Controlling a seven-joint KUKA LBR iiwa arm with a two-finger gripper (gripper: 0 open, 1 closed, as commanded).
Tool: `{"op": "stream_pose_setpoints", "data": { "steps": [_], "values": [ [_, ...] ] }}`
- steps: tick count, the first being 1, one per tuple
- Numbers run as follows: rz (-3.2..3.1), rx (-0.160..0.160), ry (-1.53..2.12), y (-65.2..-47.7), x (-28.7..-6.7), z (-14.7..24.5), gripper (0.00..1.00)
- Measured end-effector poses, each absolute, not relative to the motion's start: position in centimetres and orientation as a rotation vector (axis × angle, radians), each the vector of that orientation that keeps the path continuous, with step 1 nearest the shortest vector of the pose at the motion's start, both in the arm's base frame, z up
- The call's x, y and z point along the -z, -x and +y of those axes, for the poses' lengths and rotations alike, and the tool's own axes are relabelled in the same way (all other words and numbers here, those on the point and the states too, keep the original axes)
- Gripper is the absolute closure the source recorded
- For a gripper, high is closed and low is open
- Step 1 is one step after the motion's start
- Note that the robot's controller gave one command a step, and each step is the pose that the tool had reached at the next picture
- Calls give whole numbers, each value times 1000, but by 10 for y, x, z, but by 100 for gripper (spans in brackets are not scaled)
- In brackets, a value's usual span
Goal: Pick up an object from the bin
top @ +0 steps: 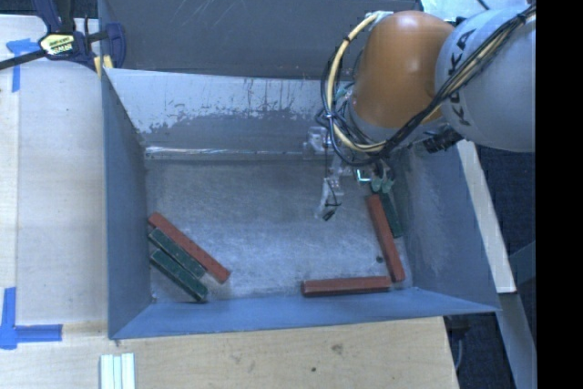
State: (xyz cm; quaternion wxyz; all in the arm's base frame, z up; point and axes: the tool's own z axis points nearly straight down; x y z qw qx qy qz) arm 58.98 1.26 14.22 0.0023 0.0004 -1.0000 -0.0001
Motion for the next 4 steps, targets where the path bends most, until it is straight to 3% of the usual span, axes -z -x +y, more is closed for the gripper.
{"op": "stream_pose_setpoints", "data": {
  "steps": [1, 2, 3, 4],
  "values": [
    [-3146, -6, 37, -604, -121, -61, 0],
    [-3139, -6, -26, -514, -129, -138, 0],
    [-3144, -1, -38, -518, -129, -133, 100],
    [-3144, -1, -38, -518, -129, -133, 0]
  ]
}}
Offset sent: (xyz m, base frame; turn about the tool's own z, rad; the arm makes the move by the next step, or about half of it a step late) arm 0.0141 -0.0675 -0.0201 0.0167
